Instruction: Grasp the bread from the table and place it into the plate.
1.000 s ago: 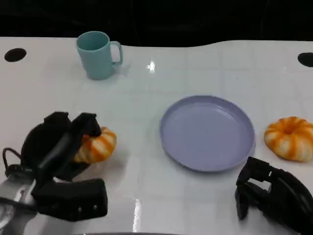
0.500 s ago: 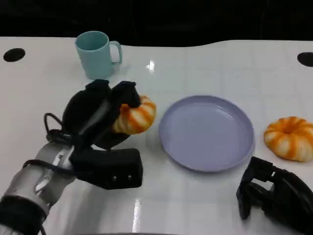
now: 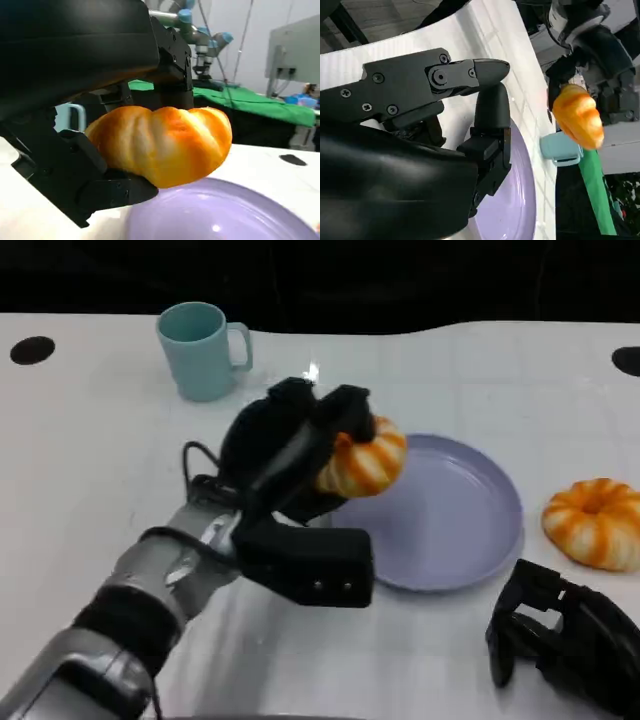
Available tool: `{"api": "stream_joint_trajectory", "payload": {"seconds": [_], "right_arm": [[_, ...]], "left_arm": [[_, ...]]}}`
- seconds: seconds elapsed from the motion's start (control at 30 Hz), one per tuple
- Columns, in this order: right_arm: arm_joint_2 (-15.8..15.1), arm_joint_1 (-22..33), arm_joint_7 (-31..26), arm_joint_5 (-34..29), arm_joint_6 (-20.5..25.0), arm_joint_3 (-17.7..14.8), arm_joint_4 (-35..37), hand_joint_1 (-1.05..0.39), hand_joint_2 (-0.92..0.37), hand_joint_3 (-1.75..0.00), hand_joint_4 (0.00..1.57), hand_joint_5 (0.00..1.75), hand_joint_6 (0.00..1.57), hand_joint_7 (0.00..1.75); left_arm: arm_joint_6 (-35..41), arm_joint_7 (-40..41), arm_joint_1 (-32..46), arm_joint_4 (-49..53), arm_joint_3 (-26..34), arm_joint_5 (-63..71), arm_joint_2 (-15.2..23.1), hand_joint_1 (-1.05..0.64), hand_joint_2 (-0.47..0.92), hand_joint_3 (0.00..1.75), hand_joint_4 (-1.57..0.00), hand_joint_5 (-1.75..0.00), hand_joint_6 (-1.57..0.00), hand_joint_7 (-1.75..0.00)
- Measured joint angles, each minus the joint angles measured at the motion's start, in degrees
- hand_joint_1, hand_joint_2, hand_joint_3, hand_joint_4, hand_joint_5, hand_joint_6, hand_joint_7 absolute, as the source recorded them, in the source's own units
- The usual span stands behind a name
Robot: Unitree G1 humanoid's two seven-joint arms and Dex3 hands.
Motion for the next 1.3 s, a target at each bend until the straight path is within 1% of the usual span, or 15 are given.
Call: {"api": "stream_joint_trajectory", "payload": {"seconds": [0.1,0.2,0.27,0.33,0.5,0.57,0.6,0.7,0.73,0.8,0.83,0.87,1.03,1.2,1.3], "right_arm": [[0.09,0.47,-0.30,-0.01,-0.03,0.31,-0.73,-0.59,-0.92,-0.21,0.72,1.75,0.65,1.53],[0.15,0.72,-0.16,0.10,-0.50,0.34,-0.84,-0.57,-0.92,-0.23,0.71,1.74,0.64,1.52],[0.16,0.77,0.03,0.23,-0.58,0.29,-0.81,-0.57,-0.92,-0.23,0.72,1.75,0.65,1.53],[0.18,0.77,0.40,0.26,-1.12,0.19,-0.51,-0.57,-0.92,-0.24,0.72,1.74,0.66,1.52],[0.35,0.83,0.88,0.30,-1.42,0.16,-0.37,-0.58,-0.92,-0.23,0.73,1.74,0.68,1.51],[0.36,0.84,0.82,0.22,-1.43,0.22,-0.42,-0.58,-0.92,-0.22,0.73,1.74,0.68,1.51],[0.36,0.85,0.86,0.25,-1.43,0.20,-0.41,-0.58,-0.92,-0.22,0.73,1.74,0.68,1.51],[0.38,0.85,1.26,0.50,-1.33,-0.01,-0.28,-0.57,-0.92,-0.21,0.75,1.73,0.69,1.49],[0.41,0.83,1.47,0.64,-1.23,-0.11,-0.22,-0.58,-0.92,-0.20,0.75,1.72,0.70,1.49],[0.51,0.77,1.68,0.78,-1.26,-0.30,-0.03,-0.59,-0.92,-0.19,0.77,1.72,0.71,1.49],[0.56,0.67,1.77,0.83,-1.36,-0.37,0.17,-0.59,-0.92,-0.19,0.77,1.72,0.71,1.49],[0.58,0.56,1.87,0.85,-1.48,-0.41,0.38,-0.58,-0.92,-0.19,0.77,1.71,0.71,1.49],[0.62,0.12,2.11,1.21,-1.46,-0.53,1.13,-0.60,-0.92,-0.18,0.78,1.70,0.72,1.49],[0.73,0.11,2.00,0.95,-2.22,-0.37,1.29,-0.57,-0.92,-0.19,0.78,1.71,0.71,1.49],[0.74,0.05,2.56,1.60,-1.49,-0.59,1.29,-0.57,-0.92,-0.20,0.77,1.73,0.71,1.50]], "left_arm": [[1.59,-0.21,-3.03,3.09,-1.24,0.10,-2.68,-0.29,0.59,0.97,-0.87,-1.75,-0.67,-1.47],[5.18,-2.23,-5.31,5.31,-1.85,-0.05,-5.22,-0.30,0.63,0.79,-0.87,-1.74,-0.91,-0.78],[6.85,-2.69,-6.17,6.36,-2.37,-0.06,-6.74,-0.28,0.63,0.78,-0.87,-1.74,-0.95,-0.68],[8.17,-2.74,-6.96,7.78,-3.05,-0.04,-8.33,-0.28,0.62,0.83,-0.91,-1.75,-0.91,-0.81],[10.43,-2.99,-8.94,12.00,-4.69,-0.01,-11.60,-0.31,0.67,0.84,-0.90,-1.75,-0.81,-0.87],[11.22,-3.22,-9.58,13.36,-5.35,0.04,-12.20,-0.31,0.68,0.79,-0.90,-1.75,-0.72,-1.21],[11.54,-3.22,-9.86,14.04,-5.77,0.07,-12.39,-0.32,0.68,0.76,-0.91,-1.75,-0.69,-1.26],[12.25,-3.71,-10.39,15.61,-6.24,-0.11,-13.01,-0.35,0.70,0.61,-0.83,-1.75,-0.69,-1.12],[12.48,-4.67,-10.54,15.97,-6.23,-0.31,-13.22,-0.36,0.72,0.55,-0.71,-1.57,-0.63,-1.02],[12.69,-6.63,-10.79,16.55,-6.24,-0.69,-13.42,-0.41,0.84,0.36,-0.63,-1.10,-0.52,-0.79],[12.69,-7.69,-10.98,16.90,-6.30,-0.69,-13.44,-0.46,0.89,0.33,-0.51,-0.85,-0.39,-0.63],[12.69,-8.96,-11.17,17.10,-6.46,-0.68,-13.42,-0.49,0.90,0.33,-0.46,-0.74,-0.33,-0.56],[13.32,-13.42,-12.46,17.64,-7.45,-0.49,-13.38,-0.79,0.92,0.46,-0.03,-0.52,-0.03,-0.37],[14.43,-15.33,-12.71,17.86,-8.72,-0.11,-13.49,-0.95,0.92,0.63,0.00,-0.23,0.00,-0.20],[14.52,-16.60,-12.71,17.83,-8.94,-0.11,-13.37,-1.00,0.92,0.68,0.00,-0.17,0.00,-0.17]]}}
